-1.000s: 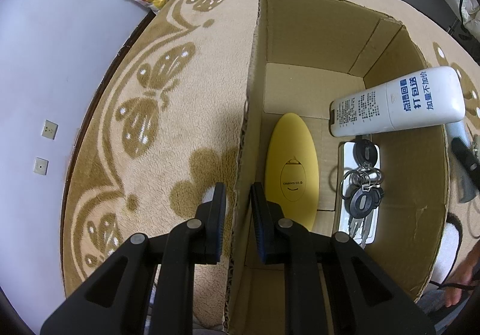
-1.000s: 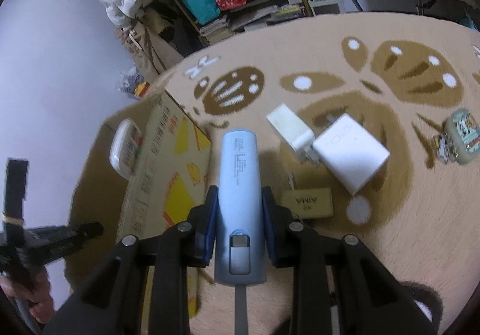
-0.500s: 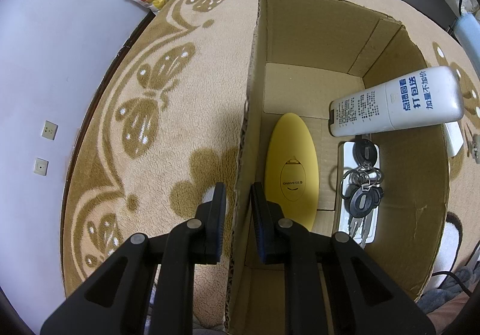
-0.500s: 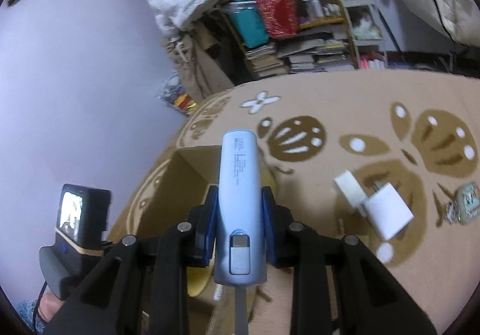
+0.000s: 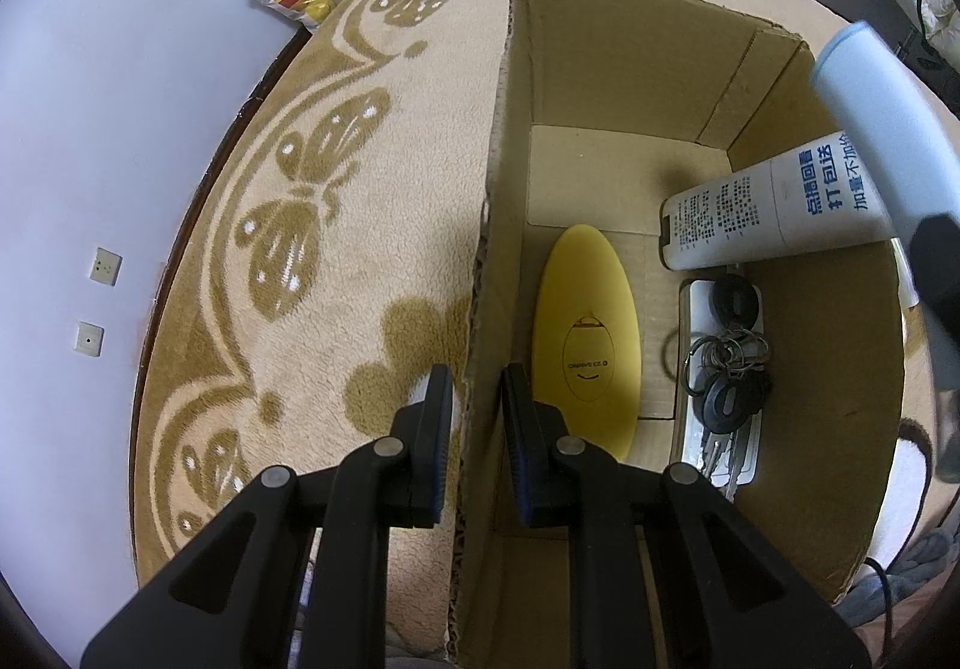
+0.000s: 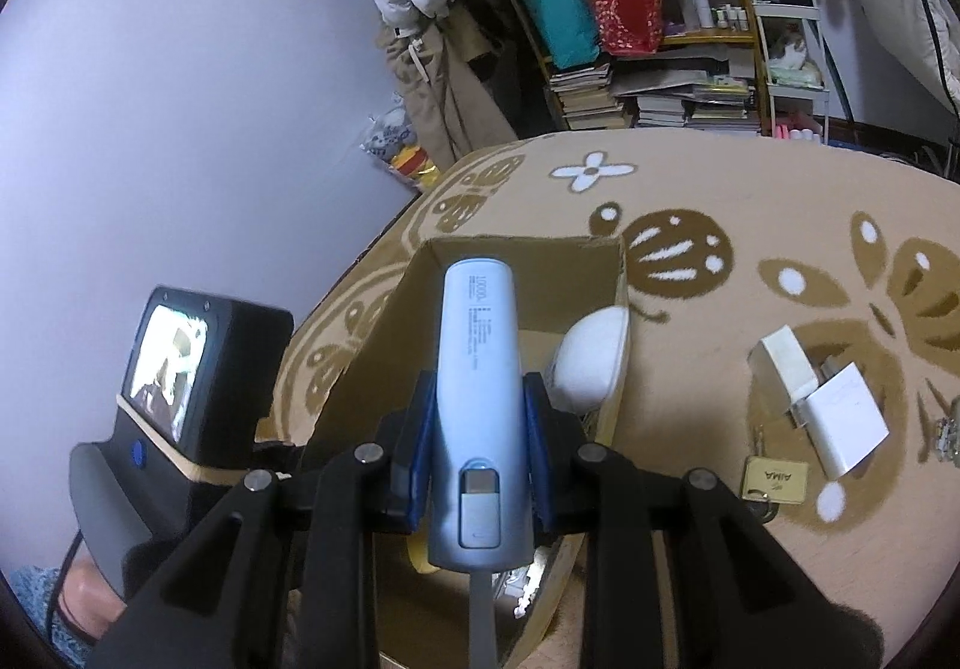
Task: Organize rigid objects
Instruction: 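Carry the power bank into the box and release it beside the keys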
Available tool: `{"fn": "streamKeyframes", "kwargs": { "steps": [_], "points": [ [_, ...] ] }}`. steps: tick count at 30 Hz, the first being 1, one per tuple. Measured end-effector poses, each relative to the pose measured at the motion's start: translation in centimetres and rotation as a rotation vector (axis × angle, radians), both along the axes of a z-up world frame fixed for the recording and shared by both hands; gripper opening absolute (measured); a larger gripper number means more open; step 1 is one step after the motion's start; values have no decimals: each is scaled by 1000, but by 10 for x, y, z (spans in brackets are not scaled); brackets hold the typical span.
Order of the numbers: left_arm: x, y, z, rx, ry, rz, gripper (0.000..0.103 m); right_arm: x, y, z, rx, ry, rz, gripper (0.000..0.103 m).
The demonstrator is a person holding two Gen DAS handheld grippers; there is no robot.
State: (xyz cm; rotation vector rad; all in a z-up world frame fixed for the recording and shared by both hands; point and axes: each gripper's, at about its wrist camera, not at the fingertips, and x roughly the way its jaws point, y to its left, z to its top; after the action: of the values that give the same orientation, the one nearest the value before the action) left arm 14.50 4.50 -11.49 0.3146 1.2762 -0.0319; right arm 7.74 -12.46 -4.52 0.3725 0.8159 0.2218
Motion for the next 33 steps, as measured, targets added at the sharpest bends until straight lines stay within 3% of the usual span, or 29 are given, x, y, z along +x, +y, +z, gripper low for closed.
{"fn": "streamKeyframes", "kwargs": {
  "steps": [13,22,25,27,33],
  "points": [
    [-1,2,2,-19,0,4,17,9,7,-30,-35,80,-17,29],
    [-2,2,1,-12,-3,1,17,4,3,-19,-68,53,-28,30],
    [-2,1,2,-4,-7,0,17,0,-5,-15,-57,52,-38,45],
    [-3,0,2,2,-8,-4,17,-4,-11,-13,-52,37,-43,71],
    [-3,1,2,1,-7,-3,17,-15,-40,-9,-14,22,-92,75]
  ]
}}
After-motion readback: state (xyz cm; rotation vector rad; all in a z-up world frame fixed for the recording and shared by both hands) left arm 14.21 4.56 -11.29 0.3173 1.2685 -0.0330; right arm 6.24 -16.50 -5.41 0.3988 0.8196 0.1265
